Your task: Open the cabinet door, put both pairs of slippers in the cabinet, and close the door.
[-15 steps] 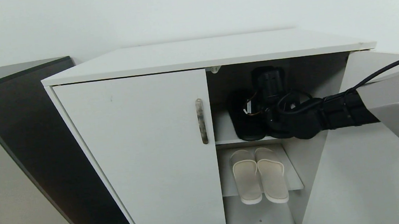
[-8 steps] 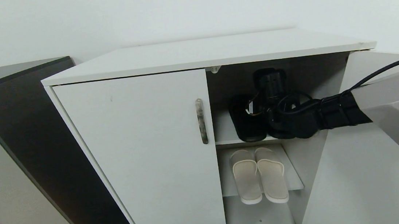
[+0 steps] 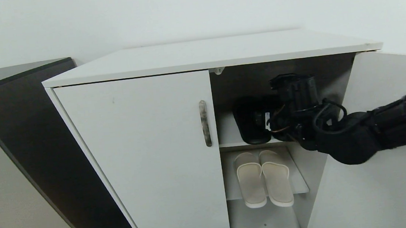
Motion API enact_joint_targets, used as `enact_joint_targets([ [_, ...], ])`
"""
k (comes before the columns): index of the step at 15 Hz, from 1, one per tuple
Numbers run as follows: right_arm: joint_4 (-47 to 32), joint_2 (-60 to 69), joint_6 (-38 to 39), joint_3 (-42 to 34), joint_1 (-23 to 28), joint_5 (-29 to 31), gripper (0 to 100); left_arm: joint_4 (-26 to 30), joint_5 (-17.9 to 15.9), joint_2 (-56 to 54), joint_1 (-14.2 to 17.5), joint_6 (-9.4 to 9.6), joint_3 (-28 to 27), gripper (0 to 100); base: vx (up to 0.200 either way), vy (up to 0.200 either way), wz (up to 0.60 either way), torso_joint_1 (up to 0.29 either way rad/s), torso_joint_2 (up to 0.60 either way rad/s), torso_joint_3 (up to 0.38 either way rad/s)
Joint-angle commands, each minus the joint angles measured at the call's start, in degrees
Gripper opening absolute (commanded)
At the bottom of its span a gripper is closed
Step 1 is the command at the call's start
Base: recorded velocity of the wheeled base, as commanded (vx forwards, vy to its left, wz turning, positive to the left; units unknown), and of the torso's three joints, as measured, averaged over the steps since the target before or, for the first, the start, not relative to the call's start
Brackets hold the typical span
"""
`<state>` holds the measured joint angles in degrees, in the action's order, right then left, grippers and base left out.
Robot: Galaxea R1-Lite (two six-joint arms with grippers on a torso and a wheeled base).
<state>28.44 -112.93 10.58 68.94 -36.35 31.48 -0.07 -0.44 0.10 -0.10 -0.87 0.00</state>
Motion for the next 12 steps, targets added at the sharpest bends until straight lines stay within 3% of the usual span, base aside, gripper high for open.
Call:
enact_joint_targets([
  [1,3.64,13.71,0.05,-13.22,-3.64,-2.47,100,-0.01,0.0,-0.01,0.01,-0.01,0.0,0,0.0,0.0,0.0,0.0,0.0,0.0],
  [2,4.08,18.19,0.32,-18.49,-5.31,-3.18,0,-0.01,0.0,-0.01,0.01,-0.01,0.0,0,0.0,0.0,0.0,0.0,0.0,0.0],
  [6,4.87,30.05,-0.21,-31.41,-10.14,-10.73,0,-0.01,0.0,-0.01,0.01,-0.01,0.0,0,0.0,0.0,0.0,0.0,0.0,0.0],
  [12,5.13,30.67,0.14,-34.92,-11.11,-12.76,0,-0.01,0.0,-0.01,0.01,0.07,0.0,0,0.0,0.0,0.0,0.0,0.0,0.0],
])
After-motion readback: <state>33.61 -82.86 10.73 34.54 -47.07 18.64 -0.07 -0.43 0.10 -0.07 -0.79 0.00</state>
